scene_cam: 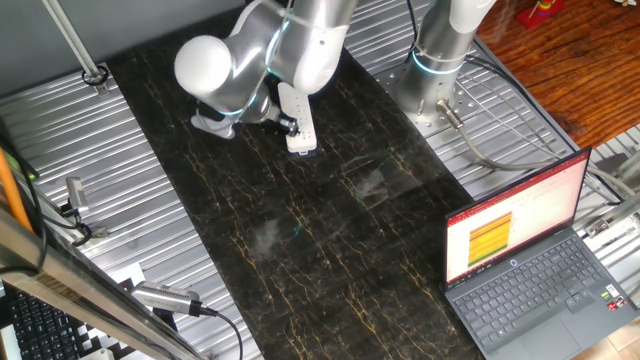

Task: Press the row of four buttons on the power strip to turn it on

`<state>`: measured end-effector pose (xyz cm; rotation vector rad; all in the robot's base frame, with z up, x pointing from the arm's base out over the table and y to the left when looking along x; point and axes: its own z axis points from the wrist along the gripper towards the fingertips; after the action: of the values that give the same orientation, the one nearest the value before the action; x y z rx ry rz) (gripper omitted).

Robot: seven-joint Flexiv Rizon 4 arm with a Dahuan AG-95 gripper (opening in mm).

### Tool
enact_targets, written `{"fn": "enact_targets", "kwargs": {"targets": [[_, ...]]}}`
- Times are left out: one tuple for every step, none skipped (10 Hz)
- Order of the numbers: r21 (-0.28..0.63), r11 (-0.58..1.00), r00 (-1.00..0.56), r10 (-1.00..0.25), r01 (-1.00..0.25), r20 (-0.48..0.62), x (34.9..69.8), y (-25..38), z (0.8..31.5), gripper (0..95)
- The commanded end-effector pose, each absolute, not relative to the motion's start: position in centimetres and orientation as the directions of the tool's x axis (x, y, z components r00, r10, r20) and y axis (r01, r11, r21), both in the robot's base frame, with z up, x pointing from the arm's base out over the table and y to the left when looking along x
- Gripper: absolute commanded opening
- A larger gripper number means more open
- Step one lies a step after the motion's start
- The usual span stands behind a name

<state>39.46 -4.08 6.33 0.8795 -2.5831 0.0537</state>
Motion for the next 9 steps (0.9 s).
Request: {"fn": "enact_targets", "kwargs": {"targets": [[0.088,0.822,-0.749,-0.552,-0.562,0.366,38.5,-3.1,9.7,38.0],[0.072,0.844,-0.772,-0.517,-0.531,0.371,37.9,-2.6,10.8,19.0],[0.048,0.865,-0.793,-0.479,-0.499,0.377,37.1,-2.0,12.2,0.0],[0.039,0.875,-0.805,-0.462,-0.483,0.372,36.2,-1.2,13.6,0.0],[0.027,0.884,-0.821,-0.445,-0.467,0.359,35.3,-0.5,14.7,0.0],[0.022,0.887,-0.827,-0.44,-0.462,0.349,35.0,0.1,15.5,0.0],[0.019,0.887,-0.831,-0.438,-0.461,0.344,35.0,0.6,16.1,0.0],[0.017,0.889,-0.833,-0.435,-0.457,0.343,35.0,1.0,16.5,0.0],[0.017,0.891,-0.834,-0.432,-0.454,0.343,35.0,1.3,16.9,0.0]]}}
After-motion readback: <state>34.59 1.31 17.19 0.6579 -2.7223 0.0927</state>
